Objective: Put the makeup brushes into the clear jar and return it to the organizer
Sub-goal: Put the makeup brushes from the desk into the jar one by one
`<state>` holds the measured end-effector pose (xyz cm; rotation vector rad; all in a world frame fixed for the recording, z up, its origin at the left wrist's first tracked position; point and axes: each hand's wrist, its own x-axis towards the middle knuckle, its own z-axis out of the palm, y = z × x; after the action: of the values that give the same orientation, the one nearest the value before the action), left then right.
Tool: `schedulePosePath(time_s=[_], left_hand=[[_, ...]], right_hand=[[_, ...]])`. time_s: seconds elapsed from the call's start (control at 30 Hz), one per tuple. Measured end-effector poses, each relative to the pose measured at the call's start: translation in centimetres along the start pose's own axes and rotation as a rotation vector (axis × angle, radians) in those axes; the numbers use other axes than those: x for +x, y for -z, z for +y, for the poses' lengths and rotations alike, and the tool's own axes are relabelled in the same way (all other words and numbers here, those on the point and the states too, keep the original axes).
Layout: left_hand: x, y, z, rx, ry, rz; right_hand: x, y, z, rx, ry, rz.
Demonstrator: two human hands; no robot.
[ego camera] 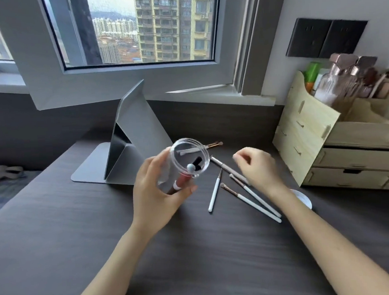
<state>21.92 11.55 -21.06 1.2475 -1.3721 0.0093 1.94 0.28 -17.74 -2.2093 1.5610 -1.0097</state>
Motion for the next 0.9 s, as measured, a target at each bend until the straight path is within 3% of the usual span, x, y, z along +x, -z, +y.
schedulePosePath(time_s=[0.1, 0.2, 0.4, 0.47, 0.53, 0.67, 0.8, 0.9], left_hand=[[0.1, 0.0, -0.1, -0.100, 0.097, 0.057], [0.1, 0.0, -0.4, -0.104, 0.112, 0.064], [0.0, -0.1, -0.3, -0.070, 0.088, 0.034], [0.0, -0.1, -0.4, -0.066, 0.084, 0.040], [0.0, -0.1, -0.4, -0.055, 0.076, 0.045], [0.0, -0.2, -0.3, -0.036, 0.030, 0.029], [-0.1, -0.4, -0.2, 0.006, -0.007, -0.003], [-0.2, -0.4, -0.1, 0.033, -0.041, -0.017]], right_hand=[[2.9, -3.3, 1.3, -0.276, -0.002, -0.194], [4.9, -5.3, 0.8, -0.401, -0.011, -0.302], [6.9, -6.1, 1.0, -0.440, -0.053, -0.324], [6.8, -4.4, 1.2, -0.370, -0.017, -0.186], [6.0, -2.0, 1.0, -0.260, 0.070, 0.053], [2.4, 4.0, -2.3, 0.176, 0.265, 0.474], [-3.0, 8.0, -6.2, 0.752, 0.335, 0.488], [-5.3, 7.6, -7.5, 0.767, 0.353, 0.343]])
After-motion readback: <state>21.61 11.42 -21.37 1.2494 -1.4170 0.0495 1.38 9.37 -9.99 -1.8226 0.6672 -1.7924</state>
